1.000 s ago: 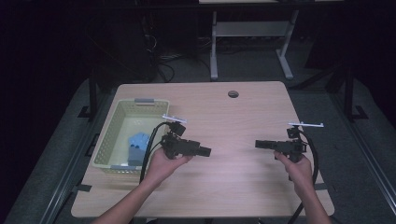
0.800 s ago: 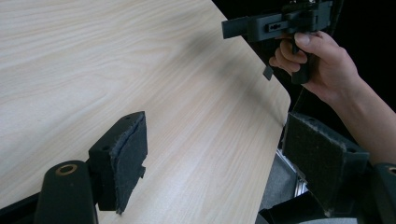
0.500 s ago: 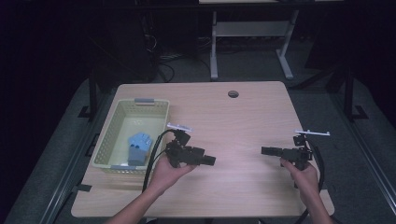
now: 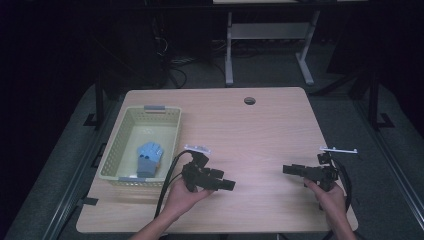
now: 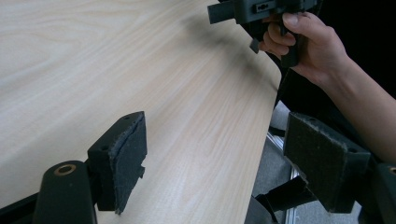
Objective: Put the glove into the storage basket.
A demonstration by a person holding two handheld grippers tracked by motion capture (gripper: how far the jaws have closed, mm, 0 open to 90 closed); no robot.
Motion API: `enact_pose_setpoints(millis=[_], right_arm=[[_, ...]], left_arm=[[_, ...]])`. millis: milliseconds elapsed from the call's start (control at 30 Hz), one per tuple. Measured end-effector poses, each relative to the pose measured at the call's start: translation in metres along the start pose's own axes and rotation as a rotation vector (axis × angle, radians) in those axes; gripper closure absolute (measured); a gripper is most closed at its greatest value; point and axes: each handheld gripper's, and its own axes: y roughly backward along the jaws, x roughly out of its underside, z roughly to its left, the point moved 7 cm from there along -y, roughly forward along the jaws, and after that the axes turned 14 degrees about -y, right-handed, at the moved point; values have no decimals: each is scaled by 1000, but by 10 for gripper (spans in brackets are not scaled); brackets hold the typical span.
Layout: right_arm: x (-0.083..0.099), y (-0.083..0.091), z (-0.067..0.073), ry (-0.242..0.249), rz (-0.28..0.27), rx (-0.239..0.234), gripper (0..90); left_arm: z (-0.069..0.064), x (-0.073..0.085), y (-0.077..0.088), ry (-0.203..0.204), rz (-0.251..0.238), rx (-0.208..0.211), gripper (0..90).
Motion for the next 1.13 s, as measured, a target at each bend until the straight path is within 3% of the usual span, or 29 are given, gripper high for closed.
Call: enact_pose_setpoints(millis=[367,500,733,933,1133], right_arm=[[11,3,-3,10,-8,-11,264],[15,3,-5,3,-8,-14,264],[20,0,-6,14,-3,-19,261],[26,-1,-3,15,0,-39,250],[36,-3,1,67,20,-22,242]], left_arm=[[-8,19,-3,-6,-20,8,215],[-12,26,-3,20,-44,33,216],[-10,39,-3,20,-53,13,217],[-14,49,0,-15,-56,-16,217],[-23,51,4,-25,-90,-18,219]])
